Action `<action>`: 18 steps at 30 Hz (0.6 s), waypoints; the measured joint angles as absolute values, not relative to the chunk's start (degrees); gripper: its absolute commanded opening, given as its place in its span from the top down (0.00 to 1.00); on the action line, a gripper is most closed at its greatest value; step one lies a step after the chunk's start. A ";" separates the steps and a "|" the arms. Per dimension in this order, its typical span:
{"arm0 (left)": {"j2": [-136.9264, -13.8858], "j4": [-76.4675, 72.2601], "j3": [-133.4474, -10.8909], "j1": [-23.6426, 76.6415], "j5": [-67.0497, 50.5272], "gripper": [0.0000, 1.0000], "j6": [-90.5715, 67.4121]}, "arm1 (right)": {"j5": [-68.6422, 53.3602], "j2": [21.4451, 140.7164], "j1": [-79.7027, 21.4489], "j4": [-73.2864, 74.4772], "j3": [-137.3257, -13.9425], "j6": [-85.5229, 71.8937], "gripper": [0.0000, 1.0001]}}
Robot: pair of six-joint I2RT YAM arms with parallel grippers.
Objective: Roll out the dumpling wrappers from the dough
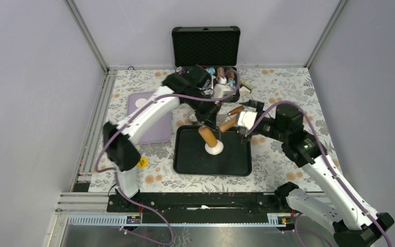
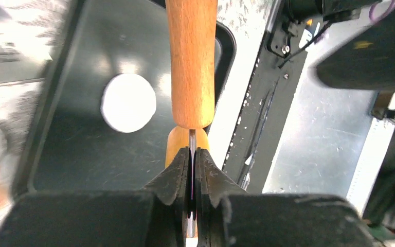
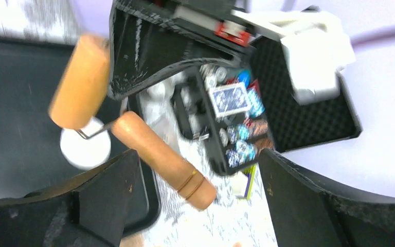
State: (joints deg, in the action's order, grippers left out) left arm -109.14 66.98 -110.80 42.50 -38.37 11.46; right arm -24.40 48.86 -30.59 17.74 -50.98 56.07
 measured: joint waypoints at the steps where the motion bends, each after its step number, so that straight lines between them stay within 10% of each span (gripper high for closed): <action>1: -106.78 66.37 -109.82 41.36 -38.33 1.00 11.66 | -25.04 48.86 -30.59 17.37 -53.63 52.18 0.05; 18: -78.98 64.77 -92.05 30.83 -47.48 1.00 24.05 | -52.66 60.69 -25.65 18.98 -70.76 12.03 0.03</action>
